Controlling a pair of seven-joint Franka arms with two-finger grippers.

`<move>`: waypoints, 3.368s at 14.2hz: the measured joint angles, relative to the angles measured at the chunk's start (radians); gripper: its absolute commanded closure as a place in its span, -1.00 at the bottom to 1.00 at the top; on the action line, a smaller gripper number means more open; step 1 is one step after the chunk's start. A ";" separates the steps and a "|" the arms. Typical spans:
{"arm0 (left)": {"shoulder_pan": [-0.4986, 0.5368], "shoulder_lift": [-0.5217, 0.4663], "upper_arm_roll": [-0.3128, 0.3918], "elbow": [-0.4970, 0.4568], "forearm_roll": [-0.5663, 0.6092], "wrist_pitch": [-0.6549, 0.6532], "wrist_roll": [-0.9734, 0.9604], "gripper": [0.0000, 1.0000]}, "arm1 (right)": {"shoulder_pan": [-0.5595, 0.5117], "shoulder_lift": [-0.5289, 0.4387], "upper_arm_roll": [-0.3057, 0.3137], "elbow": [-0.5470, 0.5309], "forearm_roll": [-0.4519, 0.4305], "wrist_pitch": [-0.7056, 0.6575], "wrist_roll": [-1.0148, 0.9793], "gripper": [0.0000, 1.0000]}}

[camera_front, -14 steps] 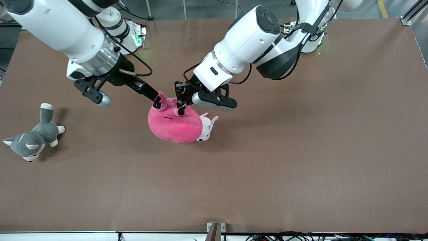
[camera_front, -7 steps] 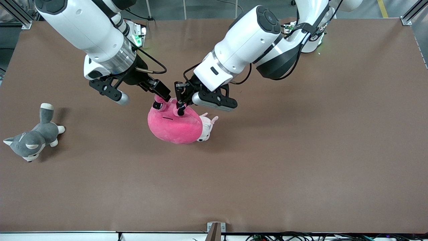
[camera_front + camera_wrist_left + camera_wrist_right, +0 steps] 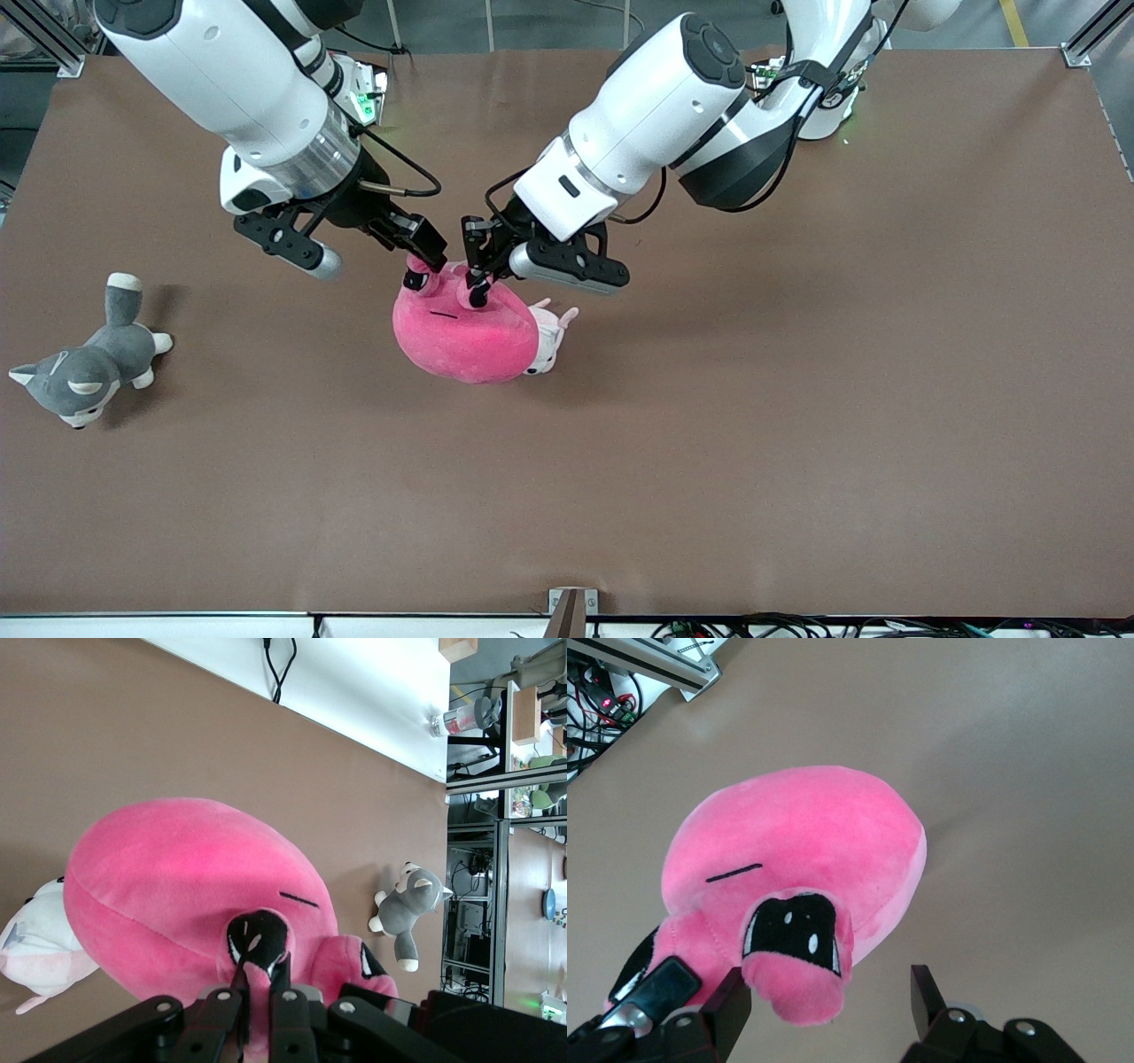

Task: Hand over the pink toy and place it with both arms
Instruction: 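Open the left gripper to release the plush to the right gripper, then carry the plush toward the grey cat while the left gripper withdraws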

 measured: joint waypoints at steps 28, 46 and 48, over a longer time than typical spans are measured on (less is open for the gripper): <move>-0.008 0.000 0.004 0.000 0.000 0.020 -0.002 -0.10 | 0.003 0.001 -0.004 0.000 0.002 0.036 -0.002 0.99; 0.023 -0.110 0.012 0.005 0.243 -0.291 -0.054 -1.00 | -0.352 0.012 -0.025 -0.294 0.044 0.007 -0.765 0.99; 0.047 -0.148 0.013 0.005 0.294 -0.396 -0.009 -1.00 | -0.378 0.012 -0.025 -0.323 0.061 0.007 -0.816 0.99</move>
